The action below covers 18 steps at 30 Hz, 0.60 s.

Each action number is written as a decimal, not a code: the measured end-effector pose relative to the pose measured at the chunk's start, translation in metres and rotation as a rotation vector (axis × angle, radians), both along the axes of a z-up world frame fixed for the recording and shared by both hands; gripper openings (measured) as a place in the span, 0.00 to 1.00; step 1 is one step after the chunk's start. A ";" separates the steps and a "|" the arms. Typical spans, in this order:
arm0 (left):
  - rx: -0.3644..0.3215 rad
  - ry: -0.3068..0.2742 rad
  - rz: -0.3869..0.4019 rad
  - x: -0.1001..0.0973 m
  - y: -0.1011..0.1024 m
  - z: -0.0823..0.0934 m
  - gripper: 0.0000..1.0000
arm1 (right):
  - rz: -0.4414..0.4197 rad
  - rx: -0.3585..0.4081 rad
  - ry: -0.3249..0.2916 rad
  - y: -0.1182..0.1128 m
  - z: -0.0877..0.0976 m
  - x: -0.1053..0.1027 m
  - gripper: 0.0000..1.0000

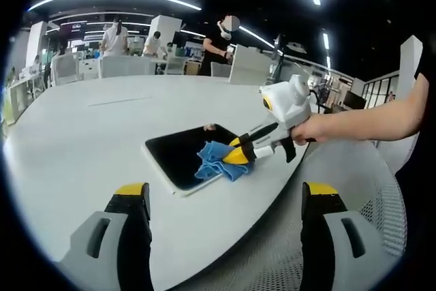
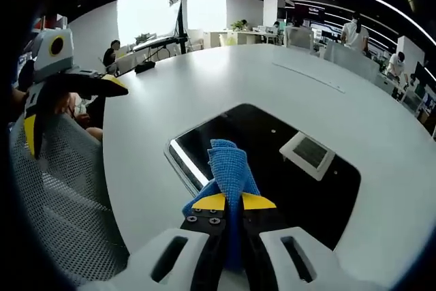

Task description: Wipe the mirror surface with the cleaning cloth until all visible marks leave the cleaned area.

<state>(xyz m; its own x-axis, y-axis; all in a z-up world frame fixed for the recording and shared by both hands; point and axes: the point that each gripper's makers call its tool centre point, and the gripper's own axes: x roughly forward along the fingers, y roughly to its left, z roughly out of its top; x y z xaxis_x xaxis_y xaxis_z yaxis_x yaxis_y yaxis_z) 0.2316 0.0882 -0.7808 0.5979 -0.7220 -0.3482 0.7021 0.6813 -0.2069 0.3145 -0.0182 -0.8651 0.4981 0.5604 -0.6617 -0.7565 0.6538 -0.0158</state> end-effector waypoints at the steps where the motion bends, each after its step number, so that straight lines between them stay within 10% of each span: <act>1: -0.003 0.000 -0.001 0.000 0.000 0.000 0.91 | 0.001 -0.004 -0.006 0.000 0.000 0.001 0.00; 18: -0.008 -0.007 -0.016 0.000 -0.002 0.002 0.91 | -0.008 -0.060 -0.040 0.000 -0.001 0.028 0.00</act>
<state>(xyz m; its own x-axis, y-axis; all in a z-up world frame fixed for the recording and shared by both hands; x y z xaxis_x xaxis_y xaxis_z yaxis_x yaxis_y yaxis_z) 0.2313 0.0860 -0.7788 0.5886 -0.7343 -0.3381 0.7146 0.6681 -0.2072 0.3422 -0.0183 -0.8666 0.5291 0.5163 -0.6734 -0.7493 0.6567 -0.0851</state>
